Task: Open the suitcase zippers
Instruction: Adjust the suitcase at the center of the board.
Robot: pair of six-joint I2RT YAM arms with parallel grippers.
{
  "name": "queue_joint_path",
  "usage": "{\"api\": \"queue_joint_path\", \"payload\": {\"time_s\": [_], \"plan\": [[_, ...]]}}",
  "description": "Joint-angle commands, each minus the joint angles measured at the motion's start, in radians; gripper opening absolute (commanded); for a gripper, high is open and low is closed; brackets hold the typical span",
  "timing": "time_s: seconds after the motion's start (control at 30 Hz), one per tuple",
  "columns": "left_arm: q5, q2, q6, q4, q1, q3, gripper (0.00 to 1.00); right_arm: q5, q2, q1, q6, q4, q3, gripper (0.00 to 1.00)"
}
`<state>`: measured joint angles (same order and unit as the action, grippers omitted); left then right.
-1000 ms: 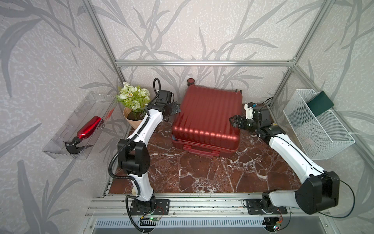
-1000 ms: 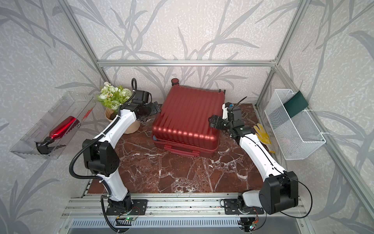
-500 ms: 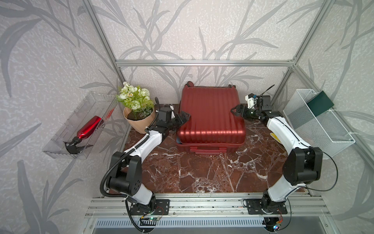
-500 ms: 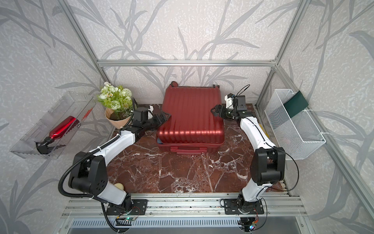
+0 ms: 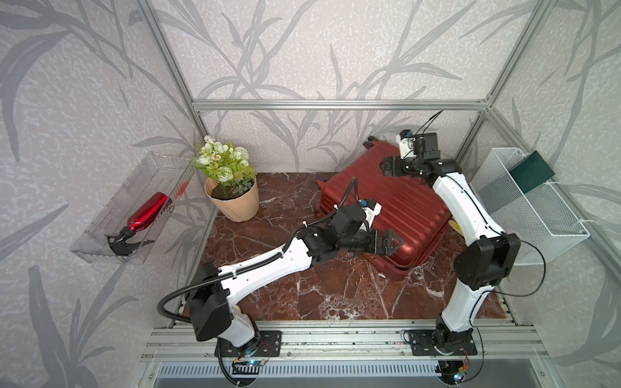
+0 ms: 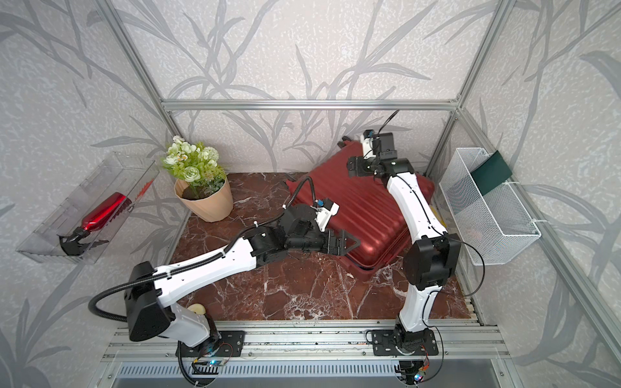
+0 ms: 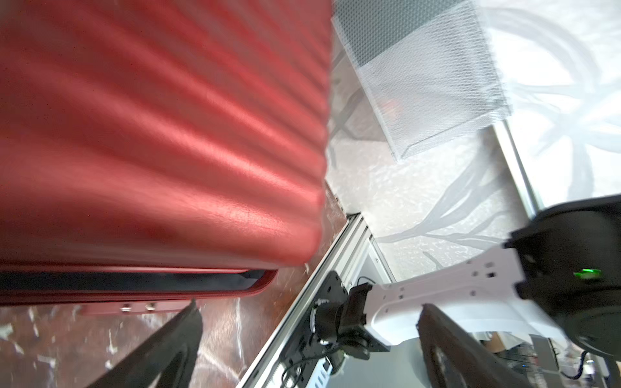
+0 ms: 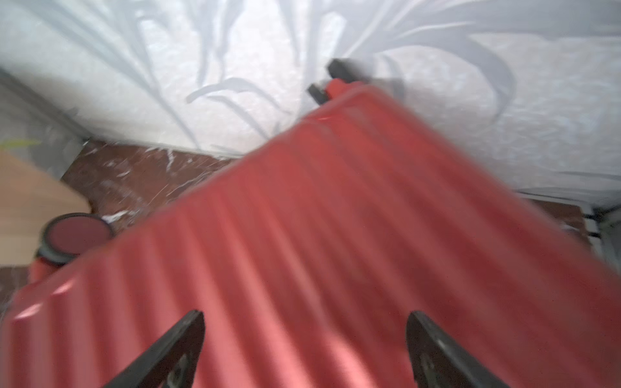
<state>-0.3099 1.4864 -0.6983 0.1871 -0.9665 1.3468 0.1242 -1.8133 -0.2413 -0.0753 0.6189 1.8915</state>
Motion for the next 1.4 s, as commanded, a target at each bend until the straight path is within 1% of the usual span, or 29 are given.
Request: {"api": "queue_joint_path", "payload": {"time_s": [0.0, 0.1, 0.13, 0.23, 0.33, 0.37, 0.4, 0.47, 0.5, 0.57, 0.67, 0.7, 0.73, 0.77, 0.83, 0.93, 0.97, 1.1, 1.23, 1.27, 1.33, 1.37], "plan": [[0.263, -0.099, 0.228, 0.159, 0.107, 0.100, 0.99, -0.133, 0.174, -0.005, 0.017, 0.016, -0.112, 0.94], [0.313, -0.067, 0.219, 0.209, 0.253, 0.183, 0.99, -0.197, 0.322, -0.006, -0.054, -0.046, -0.270, 0.94], [0.324, -0.041, 0.220, 0.215, 0.285, 0.218, 0.99, -0.228, 0.363, -0.006, -0.079, -0.051, -0.306, 0.94], [0.337, 0.106, 0.228, 0.235, 0.371, 0.384, 0.99, -0.327, 0.496, -0.004, -0.145, -0.067, -0.480, 0.94], [0.288, 0.322, 0.214, 0.290, 0.425, 0.628, 0.99, -0.437, 0.594, 0.038, -0.177, -0.053, -0.624, 0.95], [0.246, 0.408, 0.203, 0.316, 0.441, 0.728, 0.99, -0.441, 0.613, 0.079, -0.215, -0.034, -0.651, 0.95], [0.203, 0.488, 0.187, 0.340, 0.453, 0.826, 0.99, -0.414, 0.630, 0.126, -0.247, -0.025, -0.682, 0.96], [0.168, 0.650, 0.172, 0.406, 0.464, 1.029, 0.99, -0.370, 0.655, 0.206, -0.296, -0.027, -0.736, 0.96], [0.157, 0.706, 0.174, 0.408, 0.466, 1.077, 0.99, -0.348, 0.667, 0.238, -0.317, -0.036, -0.763, 0.96], [0.150, 0.744, 0.136, 0.339, 0.485, 1.044, 0.99, -0.319, 0.674, 0.273, -0.333, -0.050, -0.795, 0.97], [0.100, 0.809, 0.097, 0.328, 0.507, 1.047, 0.99, -0.308, 0.671, 0.283, -0.333, -0.053, -0.809, 0.98], [0.060, 0.826, 0.084, 0.330, 0.506, 1.045, 0.99, -0.293, 0.673, 0.295, -0.346, -0.059, -0.818, 0.99], [0.016, 0.836, 0.075, 0.335, 0.504, 1.041, 0.99, -0.262, 0.675, 0.307, -0.359, -0.069, -0.828, 0.99], [-0.030, 0.839, 0.064, 0.346, 0.501, 1.035, 0.99, -0.206, 0.674, 0.321, -0.371, -0.087, -0.841, 0.99], [-0.087, 0.817, 0.050, 0.354, 0.495, 0.980, 0.99, -0.107, 0.664, 0.324, -0.379, -0.127, -0.866, 1.00], [-0.139, 0.707, 0.016, 0.290, 0.495, 0.779, 0.99, 0.097, 0.643, 0.325, -0.407, -0.213, -0.912, 1.00], [-0.151, 0.656, -0.001, 0.246, 0.501, 0.686, 0.99, 0.164, 0.635, 0.325, -0.418, -0.247, -0.929, 1.00], [-0.177, 0.460, -0.039, 0.136, 0.512, 0.383, 0.99, 0.332, 0.584, 0.305, -0.437, -0.318, -0.939, 1.00], [-0.197, 0.283, -0.067, 0.060, 0.516, 0.133, 0.99, 0.381, 0.528, 0.228, -0.409, -0.321, -0.890, 0.99], [-0.182, 0.239, -0.059, 0.063, 0.517, 0.086, 0.99, 0.379, 0.510, 0.209, -0.396, -0.308, -0.869, 0.99], [-0.129, 0.155, -0.023, 0.100, 0.524, 0.030, 0.99, 0.336, 0.490, 0.166, -0.369, -0.288, -0.836, 0.99], [-0.079, 0.112, 0.003, 0.125, 0.532, 0.014, 0.99, 0.301, 0.488, 0.148, -0.359, -0.278, -0.821, 0.99]]}}
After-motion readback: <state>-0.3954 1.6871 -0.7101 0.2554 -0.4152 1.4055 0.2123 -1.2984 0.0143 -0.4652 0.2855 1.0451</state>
